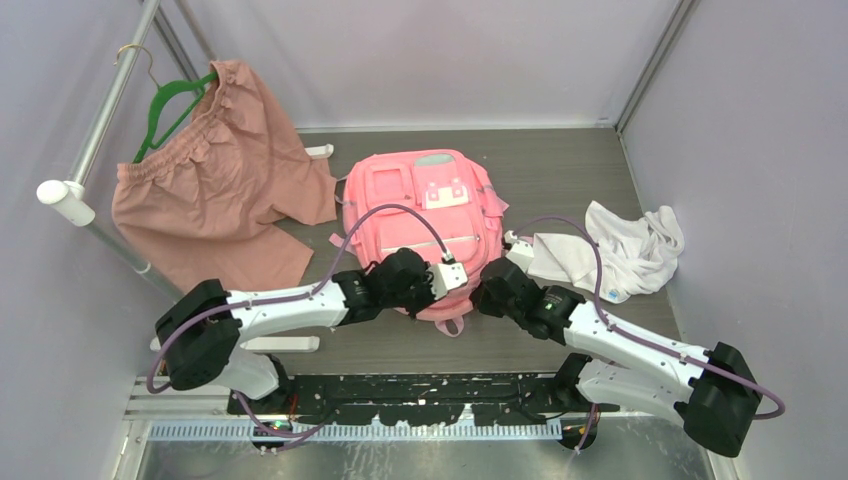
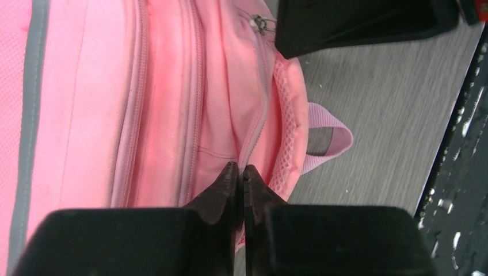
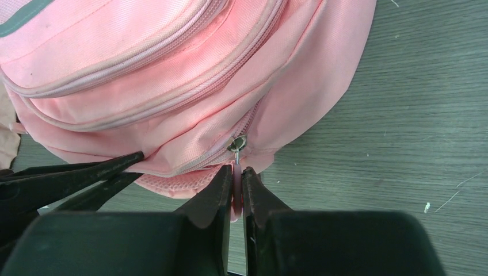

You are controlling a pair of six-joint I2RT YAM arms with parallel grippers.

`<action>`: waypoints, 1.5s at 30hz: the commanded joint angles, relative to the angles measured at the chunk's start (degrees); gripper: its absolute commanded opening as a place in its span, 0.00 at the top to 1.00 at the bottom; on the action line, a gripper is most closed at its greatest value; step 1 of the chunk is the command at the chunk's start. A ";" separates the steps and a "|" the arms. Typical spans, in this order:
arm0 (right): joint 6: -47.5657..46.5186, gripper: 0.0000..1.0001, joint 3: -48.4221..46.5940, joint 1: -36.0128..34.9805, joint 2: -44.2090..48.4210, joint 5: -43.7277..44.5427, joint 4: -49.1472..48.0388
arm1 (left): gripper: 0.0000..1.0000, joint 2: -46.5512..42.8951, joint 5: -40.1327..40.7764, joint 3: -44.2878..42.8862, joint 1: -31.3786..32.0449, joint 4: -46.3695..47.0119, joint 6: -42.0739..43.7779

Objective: Pack the student bag
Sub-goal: Zip the student bag at the center of the board.

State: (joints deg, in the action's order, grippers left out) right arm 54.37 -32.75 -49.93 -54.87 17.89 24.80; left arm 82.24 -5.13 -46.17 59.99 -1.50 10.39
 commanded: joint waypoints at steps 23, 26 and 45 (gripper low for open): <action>-5.12 0.99 -0.96 8.39 -5.74 -1.96 -6.02 | 1.00 -33.18 14.58 11.27 -4.27 -10.61 -12.46; -6.30 0.99 -1.04 10.24 -5.33 -2.06 -5.81 | 1.00 -35.41 15.17 10.87 -4.26 -13.65 -13.27; -16.73 0.99 -9.43 25.28 -20.77 -7.48 -14.33 | 1.00 -47.64 13.22 11.22 -4.26 -23.81 -17.17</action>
State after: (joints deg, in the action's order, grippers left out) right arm 40.91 -39.35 -26.83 -73.69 4.36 13.78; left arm 36.84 6.22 -32.91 56.18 -24.99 -4.69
